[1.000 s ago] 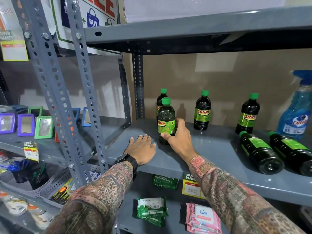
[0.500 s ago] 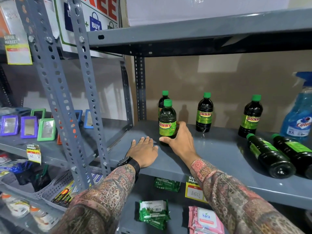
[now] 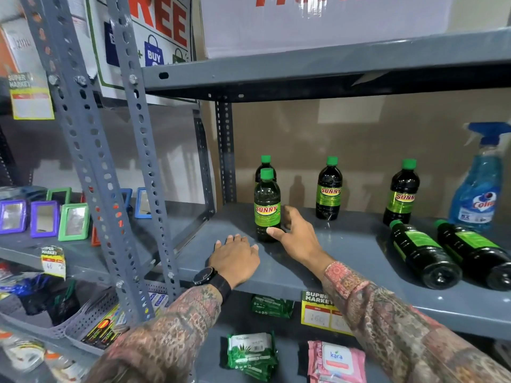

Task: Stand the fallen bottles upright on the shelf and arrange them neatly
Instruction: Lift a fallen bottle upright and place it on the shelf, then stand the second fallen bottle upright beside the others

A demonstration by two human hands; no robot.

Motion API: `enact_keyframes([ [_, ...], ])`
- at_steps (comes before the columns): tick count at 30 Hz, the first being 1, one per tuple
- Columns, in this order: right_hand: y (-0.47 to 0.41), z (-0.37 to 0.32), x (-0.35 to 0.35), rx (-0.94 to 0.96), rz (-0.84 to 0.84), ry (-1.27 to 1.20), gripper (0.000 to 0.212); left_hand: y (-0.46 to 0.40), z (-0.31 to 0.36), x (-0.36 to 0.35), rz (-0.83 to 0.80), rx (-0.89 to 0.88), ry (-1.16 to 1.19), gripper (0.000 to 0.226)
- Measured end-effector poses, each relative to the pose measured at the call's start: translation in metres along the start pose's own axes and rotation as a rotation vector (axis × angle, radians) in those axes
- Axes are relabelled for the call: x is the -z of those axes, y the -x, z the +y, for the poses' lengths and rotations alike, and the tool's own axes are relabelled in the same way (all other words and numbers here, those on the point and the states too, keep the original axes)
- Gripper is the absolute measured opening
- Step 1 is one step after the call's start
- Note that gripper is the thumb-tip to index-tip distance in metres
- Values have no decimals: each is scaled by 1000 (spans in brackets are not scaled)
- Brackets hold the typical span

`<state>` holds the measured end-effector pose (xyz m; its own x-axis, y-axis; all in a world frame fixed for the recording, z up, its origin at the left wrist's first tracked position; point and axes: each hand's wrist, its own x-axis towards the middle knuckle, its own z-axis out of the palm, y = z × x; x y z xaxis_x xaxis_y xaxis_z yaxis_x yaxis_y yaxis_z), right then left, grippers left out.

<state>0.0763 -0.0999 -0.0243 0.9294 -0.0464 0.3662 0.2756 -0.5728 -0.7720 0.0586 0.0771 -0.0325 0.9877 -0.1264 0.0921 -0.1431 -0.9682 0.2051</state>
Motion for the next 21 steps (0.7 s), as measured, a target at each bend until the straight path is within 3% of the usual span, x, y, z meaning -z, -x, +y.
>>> enact_keyframes([
  [3,15,6,26,55,63,197,68,20,38,-8,82,-160,-42,52],
  [6,31,11,62,73,101,526,63,20,80,-12,19,-335,-51,55],
  [9,46,17,106,-43,173,892,55,14,102,-14,-51,-347,-8,58],
  [13,60,30,160,-299,247,1172,59,6,101,-26,-71,-306,12,63],
  [17,64,39,179,-553,181,1159,66,3,97,-30,-79,-314,-7,66],
  [21,62,33,176,-558,156,986,51,3,96,-32,-80,-302,-15,68],
])
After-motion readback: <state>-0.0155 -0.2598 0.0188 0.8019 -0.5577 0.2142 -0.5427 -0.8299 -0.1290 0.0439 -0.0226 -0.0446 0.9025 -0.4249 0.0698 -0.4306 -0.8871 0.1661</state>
